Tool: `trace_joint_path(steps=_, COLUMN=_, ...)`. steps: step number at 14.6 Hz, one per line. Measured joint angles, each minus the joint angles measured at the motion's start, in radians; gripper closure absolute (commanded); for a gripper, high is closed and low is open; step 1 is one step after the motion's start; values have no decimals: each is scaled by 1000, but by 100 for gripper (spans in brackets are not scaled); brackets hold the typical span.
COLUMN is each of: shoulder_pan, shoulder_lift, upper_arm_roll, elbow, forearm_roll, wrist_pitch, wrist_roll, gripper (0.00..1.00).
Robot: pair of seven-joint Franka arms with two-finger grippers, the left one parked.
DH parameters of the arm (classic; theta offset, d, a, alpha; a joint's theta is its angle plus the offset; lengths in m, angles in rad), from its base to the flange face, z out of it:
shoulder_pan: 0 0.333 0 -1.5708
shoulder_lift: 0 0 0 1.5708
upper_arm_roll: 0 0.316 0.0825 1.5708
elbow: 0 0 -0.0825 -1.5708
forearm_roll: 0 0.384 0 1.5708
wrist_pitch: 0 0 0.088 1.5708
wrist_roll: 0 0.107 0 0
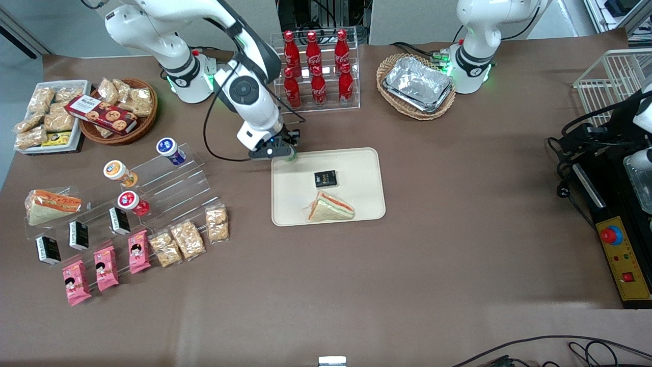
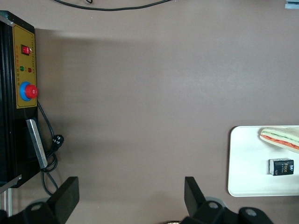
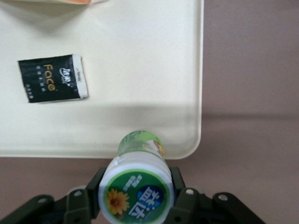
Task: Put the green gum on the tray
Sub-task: 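Lower the bottle onto the tray beside the black packet and release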
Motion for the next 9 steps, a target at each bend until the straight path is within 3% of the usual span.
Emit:
trace_joint_path(steps=4, shoulder_pan=0, shoulder_lift=90, upper_arm_roll=-6, elbow=2, forearm_roll=-88, wrist_pitch=82, wrist_roll=31, gripper=56)
trace_joint_path(steps=5, shoulder_pan=0, shoulder_lift=104, upper_arm_roll=-7, elbow=2, forearm_roll=-112, wrist_pitch=93, wrist_roll=46, gripper=46)
trace_joint_path(steps=7, shoulder_pan=0, shoulder_lift=117, upper_arm_roll=-7, elbow=5, forearm_roll=-124, wrist_pitch=101, wrist_roll=56, gripper=0)
trace_joint_path(steps=9, shoulder_pan=0, shoulder_lift=117, upper_arm_roll=-8, elbow=6, forearm_roll=-124, wrist_pitch=101, wrist_roll=56, gripper=0)
